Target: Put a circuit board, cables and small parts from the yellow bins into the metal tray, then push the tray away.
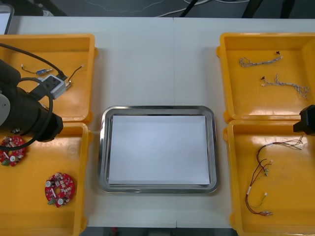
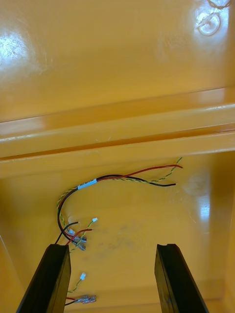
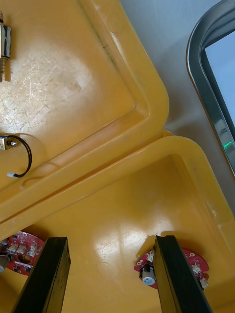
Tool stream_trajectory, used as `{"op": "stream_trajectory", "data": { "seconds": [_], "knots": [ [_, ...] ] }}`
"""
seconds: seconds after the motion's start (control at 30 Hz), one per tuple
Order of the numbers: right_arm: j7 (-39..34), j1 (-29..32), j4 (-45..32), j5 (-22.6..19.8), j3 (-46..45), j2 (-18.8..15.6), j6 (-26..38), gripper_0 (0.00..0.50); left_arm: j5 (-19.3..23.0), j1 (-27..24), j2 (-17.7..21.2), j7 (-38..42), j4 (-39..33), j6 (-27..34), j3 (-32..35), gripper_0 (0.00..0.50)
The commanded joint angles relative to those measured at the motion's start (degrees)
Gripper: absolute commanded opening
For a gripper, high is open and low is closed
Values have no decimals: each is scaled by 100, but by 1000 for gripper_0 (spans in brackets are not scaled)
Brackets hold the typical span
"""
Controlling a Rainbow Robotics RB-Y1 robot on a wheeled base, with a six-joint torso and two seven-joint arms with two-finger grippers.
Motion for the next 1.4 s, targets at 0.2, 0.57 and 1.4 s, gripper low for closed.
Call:
{"op": "stream_trajectory", "data": {
  "seconds": [0.2, 0.57, 1.4],
  "knots": [
    [137, 42, -141, 0, -170, -162, 17, 500, 45, 84, 188, 255, -198, 38, 158, 500],
    [137, 42, -141, 0, -170, -162, 17, 500, 45, 84, 188, 255, -198, 38, 158, 500],
    [137, 42, -141, 0, -170, -162, 17, 500, 45, 84, 188, 255, -198, 38, 158, 500]
  ]
}}
